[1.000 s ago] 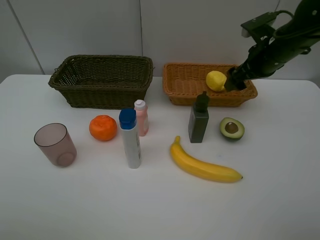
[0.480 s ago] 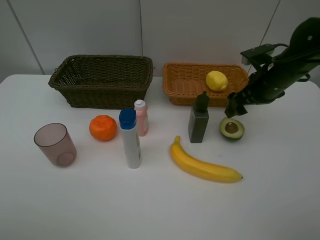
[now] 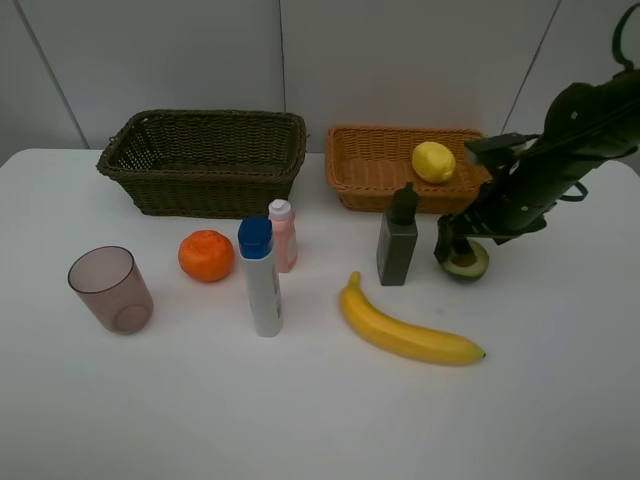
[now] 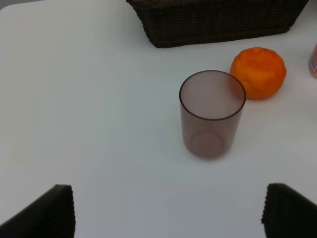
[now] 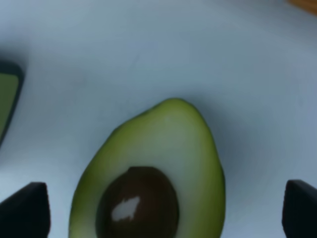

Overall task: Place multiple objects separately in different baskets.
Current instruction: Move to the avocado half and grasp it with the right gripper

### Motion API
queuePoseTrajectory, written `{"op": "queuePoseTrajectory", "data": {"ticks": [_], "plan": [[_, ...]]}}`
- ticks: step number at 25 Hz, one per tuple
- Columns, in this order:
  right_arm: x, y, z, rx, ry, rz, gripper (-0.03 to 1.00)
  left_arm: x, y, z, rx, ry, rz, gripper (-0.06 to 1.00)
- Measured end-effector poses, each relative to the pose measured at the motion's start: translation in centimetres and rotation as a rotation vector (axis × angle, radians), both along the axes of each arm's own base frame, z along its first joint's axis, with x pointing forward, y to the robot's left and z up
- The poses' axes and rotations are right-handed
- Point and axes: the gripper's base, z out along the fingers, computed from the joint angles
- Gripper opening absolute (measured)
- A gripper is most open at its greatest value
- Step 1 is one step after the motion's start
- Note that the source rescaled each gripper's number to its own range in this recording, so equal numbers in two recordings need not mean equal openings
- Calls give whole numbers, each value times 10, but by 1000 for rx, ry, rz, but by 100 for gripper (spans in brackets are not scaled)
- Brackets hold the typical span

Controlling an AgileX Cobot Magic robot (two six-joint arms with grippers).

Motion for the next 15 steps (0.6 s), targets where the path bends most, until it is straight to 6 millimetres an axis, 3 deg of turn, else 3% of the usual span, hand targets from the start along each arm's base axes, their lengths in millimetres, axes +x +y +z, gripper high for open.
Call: {"op": "queuePoseTrajectory", "data": {"ticks": [15], "plan": [[2,2,-24,17,54,-31,99,0,0,0,0,0,0,100]]}}
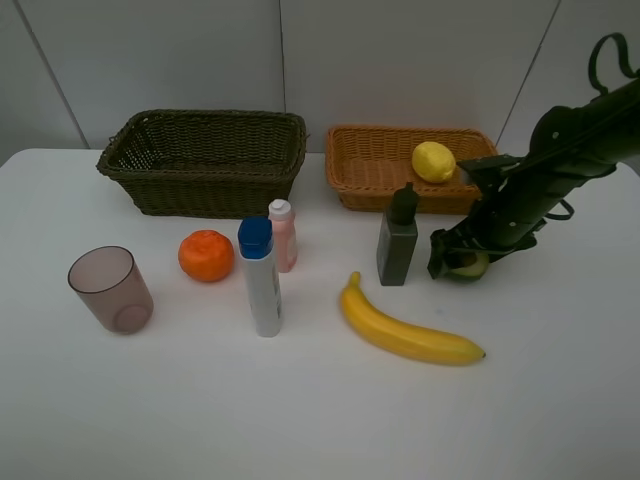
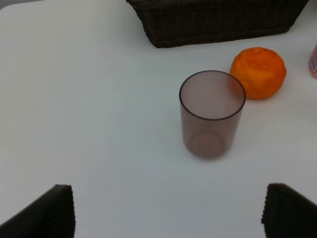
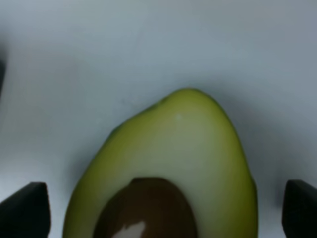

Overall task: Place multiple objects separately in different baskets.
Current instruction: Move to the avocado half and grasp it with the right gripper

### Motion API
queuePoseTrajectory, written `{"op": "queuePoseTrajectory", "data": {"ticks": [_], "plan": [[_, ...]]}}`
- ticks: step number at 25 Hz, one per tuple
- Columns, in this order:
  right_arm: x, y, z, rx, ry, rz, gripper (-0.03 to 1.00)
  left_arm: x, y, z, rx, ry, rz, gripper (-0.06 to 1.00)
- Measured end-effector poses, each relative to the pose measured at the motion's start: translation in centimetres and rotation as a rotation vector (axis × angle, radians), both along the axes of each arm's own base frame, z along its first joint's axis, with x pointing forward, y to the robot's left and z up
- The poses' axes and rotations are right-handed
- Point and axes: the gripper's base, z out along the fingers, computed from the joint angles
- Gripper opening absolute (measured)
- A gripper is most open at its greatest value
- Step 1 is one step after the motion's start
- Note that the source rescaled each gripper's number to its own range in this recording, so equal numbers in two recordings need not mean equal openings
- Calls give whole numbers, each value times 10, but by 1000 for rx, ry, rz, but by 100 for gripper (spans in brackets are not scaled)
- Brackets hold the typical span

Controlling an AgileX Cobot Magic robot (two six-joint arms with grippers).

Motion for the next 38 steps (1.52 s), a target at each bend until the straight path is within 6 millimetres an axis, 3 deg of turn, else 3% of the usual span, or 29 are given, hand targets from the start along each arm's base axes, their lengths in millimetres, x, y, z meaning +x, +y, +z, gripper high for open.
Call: {"op": "queuePoseTrajectory", "data": {"ticks": [5,7,9,11,12,38], "plan": [[0,0,0,0,1,0,98,0,0,0,0,0,0,100],[0,0,0,0,1,0,92,0,0,0,0,0,0,100],[0,0,0,-1,1,1,77,0,0,0,0,0,0,100],[0,0,0,-1,2,1,49,0,0,0,0,0,0,100],[0,0,0,-1,2,1,42,0,0,0,0,0,0,100],[-7,0,4,-4,66,10,43,0,0,0,0,0,0,100]]}}
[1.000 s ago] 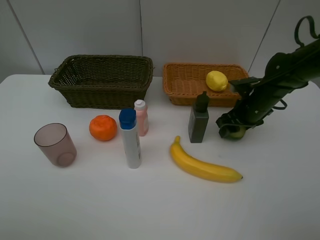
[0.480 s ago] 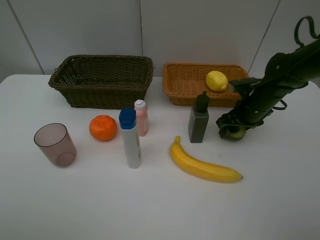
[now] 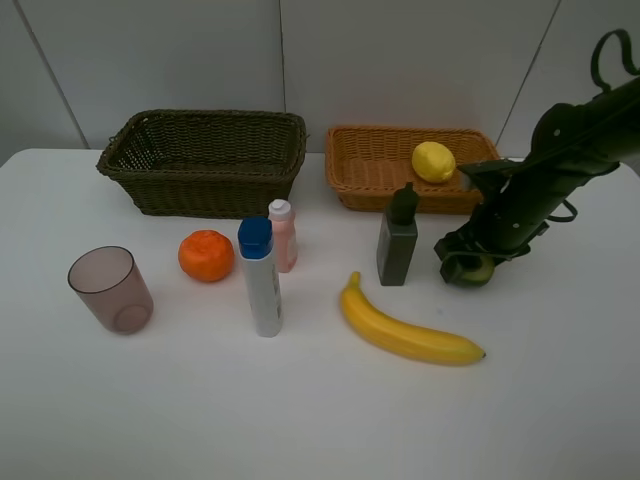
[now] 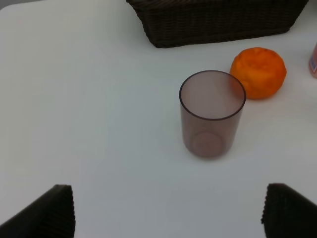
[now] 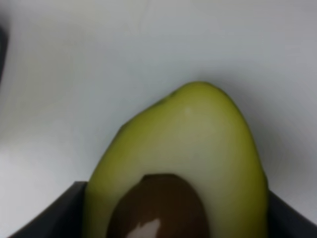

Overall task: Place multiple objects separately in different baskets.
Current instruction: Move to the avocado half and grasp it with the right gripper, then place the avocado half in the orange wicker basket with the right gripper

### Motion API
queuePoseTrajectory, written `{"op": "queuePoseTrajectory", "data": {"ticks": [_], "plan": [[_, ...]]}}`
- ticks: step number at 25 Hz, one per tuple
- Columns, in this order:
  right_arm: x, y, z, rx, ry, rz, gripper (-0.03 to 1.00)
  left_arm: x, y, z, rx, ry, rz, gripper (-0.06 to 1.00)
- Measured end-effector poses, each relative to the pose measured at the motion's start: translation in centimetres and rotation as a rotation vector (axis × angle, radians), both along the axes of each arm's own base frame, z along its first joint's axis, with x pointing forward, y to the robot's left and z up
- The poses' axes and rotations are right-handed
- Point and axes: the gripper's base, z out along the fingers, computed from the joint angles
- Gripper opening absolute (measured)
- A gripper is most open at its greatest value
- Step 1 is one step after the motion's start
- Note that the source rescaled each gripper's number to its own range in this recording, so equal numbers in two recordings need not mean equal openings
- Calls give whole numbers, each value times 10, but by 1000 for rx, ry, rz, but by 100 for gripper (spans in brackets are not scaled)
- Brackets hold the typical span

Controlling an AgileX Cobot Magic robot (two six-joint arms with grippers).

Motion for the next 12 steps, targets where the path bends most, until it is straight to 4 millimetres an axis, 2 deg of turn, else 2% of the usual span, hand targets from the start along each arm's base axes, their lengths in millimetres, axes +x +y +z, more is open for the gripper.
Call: {"op": "queuePoseTrajectory", "data": {"ticks": [12], "plan": [[-18,-1,44,11,33,19,42,0,0,0,0,0,0,100]]}}
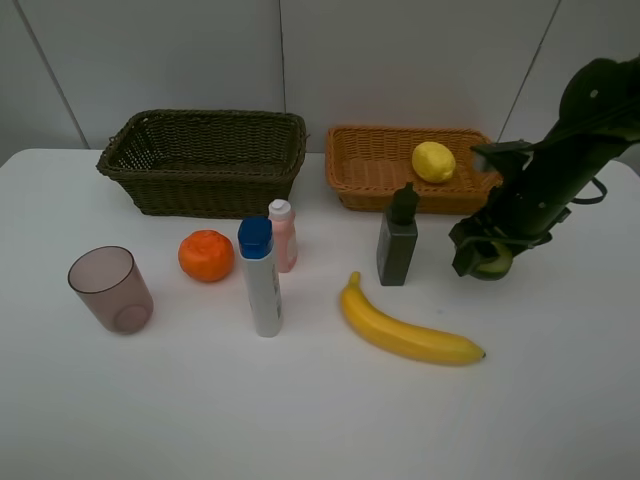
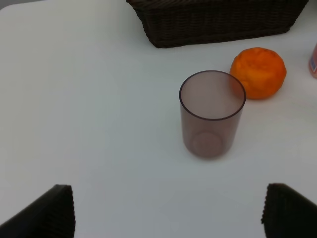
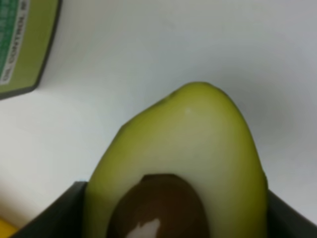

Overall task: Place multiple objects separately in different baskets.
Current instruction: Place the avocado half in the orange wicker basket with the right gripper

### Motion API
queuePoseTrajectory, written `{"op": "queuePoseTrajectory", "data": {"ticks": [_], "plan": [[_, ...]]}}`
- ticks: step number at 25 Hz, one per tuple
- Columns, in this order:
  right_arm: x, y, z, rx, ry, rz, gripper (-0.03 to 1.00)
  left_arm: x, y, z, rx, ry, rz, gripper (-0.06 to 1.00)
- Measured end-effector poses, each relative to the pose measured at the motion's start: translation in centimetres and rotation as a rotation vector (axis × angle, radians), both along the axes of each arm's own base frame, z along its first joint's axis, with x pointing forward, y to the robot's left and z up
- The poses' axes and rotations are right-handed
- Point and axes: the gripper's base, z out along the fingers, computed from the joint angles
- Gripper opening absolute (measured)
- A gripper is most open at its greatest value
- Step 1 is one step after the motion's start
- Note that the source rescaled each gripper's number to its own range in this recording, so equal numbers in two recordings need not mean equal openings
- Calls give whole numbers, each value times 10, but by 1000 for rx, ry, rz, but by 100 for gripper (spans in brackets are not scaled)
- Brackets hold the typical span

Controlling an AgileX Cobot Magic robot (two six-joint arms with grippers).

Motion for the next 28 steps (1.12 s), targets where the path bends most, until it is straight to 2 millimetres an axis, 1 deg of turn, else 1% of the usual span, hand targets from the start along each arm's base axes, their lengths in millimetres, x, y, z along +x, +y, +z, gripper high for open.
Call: {"op": "queuePoseTrajectory", "data": {"ticks": [2,5,10,14,17,21,24,28], "plan": [[-3,0,9,3,-1,3,42,0,0,0,0,0,0,100],[0,1,25,10,-18,9,42,0,0,0,0,0,0,100],[15,4,51,22,-61,17,42,0,0,0,0,0,0,100],[30,6,74,30,-145,21,42,0,0,0,0,0,0,100],[41,6,85,7,-205,35,42,0,0,0,0,0,0,100],[61,6,88,-14,-288,45,42,0,0,0,0,0,0,100],[76,8,86,-10,-359,40,42,0,0,0,0,0,0,100],[97,11,76,-12,-420,40,42,0,0,0,0,0,0,100]]}}
